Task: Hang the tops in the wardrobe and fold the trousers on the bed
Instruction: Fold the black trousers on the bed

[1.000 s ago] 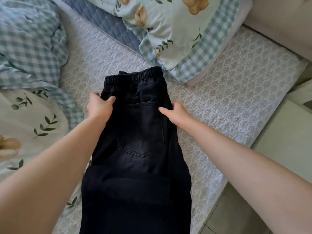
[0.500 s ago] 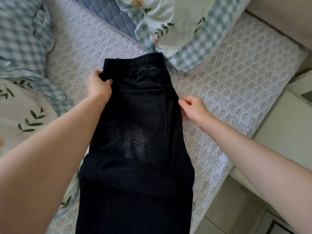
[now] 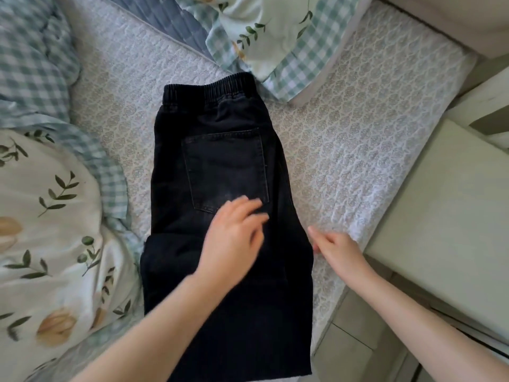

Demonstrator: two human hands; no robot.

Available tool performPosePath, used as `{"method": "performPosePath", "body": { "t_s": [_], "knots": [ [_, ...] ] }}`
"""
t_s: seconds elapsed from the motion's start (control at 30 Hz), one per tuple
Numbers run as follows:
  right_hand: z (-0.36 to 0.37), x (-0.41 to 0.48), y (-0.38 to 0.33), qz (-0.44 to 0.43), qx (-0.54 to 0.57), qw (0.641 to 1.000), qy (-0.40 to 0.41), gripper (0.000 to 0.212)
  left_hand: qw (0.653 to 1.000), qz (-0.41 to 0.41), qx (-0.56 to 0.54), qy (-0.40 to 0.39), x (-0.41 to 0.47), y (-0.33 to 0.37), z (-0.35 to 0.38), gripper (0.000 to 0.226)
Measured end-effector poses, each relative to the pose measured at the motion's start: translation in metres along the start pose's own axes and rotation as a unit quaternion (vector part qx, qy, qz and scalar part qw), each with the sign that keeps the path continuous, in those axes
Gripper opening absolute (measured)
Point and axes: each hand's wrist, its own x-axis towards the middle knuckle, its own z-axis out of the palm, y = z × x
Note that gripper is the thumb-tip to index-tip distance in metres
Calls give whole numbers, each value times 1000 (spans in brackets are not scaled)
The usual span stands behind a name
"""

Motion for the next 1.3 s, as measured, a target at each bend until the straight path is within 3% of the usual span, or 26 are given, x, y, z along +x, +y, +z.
{"method": "performPosePath", "body": {
  "t_s": [0.07, 0.17, 0.27, 0.43, 0.53, 0.6, 0.63, 0.7, 0.73, 0.77, 0.8, 0.9, 1.0, 1.07, 1.2, 1.3],
  "knots": [
    [4, -10, 2, 23, -12, 998, -51, 59, 1000, 15, 5, -17, -22, 16, 13, 19],
    [12, -19, 1, 19, 38, 993, -106, 50, 999, -21, 1, -30, -39, 23, 21, 32],
    [12, -27, 10, 21, 182, 981, -69, 41, 998, -34, 10, -47, -41, 21, 22, 46],
    [9, -29, 26, 118, 431, 894, -33, 13, 989, -55, 34, -130, -24, 2, 11, 70],
    [7, -20, 24, 152, 515, 844, -3, 17, 972, -45, 17, -231, -14, -21, -5, 76],
    [6, -20, 20, 153, 483, 862, -10, 15, 956, -38, 27, -289, -12, -37, -14, 83],
    [6, -21, 19, 146, 416, 898, 10, 16, 952, -40, 34, -303, -11, -42, -18, 85],
    [6, -27, 14, 83, 214, 964, 137, 15, 949, -52, 38, -309, -11, -48, -22, 86],
    [8, -31, 9, 29, 147, 970, 192, 10, 950, -56, 34, -307, -12, -48, -22, 85],
    [10, -37, 1, -11, 128, 973, 194, 4, 952, -57, 28, -301, -13, -46, -22, 83],
    [16, -42, -9, -28, 123, 980, 153, 9, 955, -54, 21, -291, -15, -45, -22, 80],
    [35, -50, -39, 11, 89, 996, -17, 50, 960, -43, 5, -276, -18, -38, -22, 66],
    [43, -46, -55, 56, 212, 975, -27, 36, 958, -53, -10, -283, -20, -36, -23, 69],
    [41, -41, -61, 77, 266, 960, -33, 41, 957, -74, -22, -278, -19, -36, -25, 66],
    [41, -38, -61, 43, 337, 940, -40, 37, 957, -93, -51, -271, -9, -36, -27, 49],
    [43, -40, -53, -1, 394, 919, -8, 33, 951, -103, -85, -280, 4, -36, -32, 56]
  ]
}}
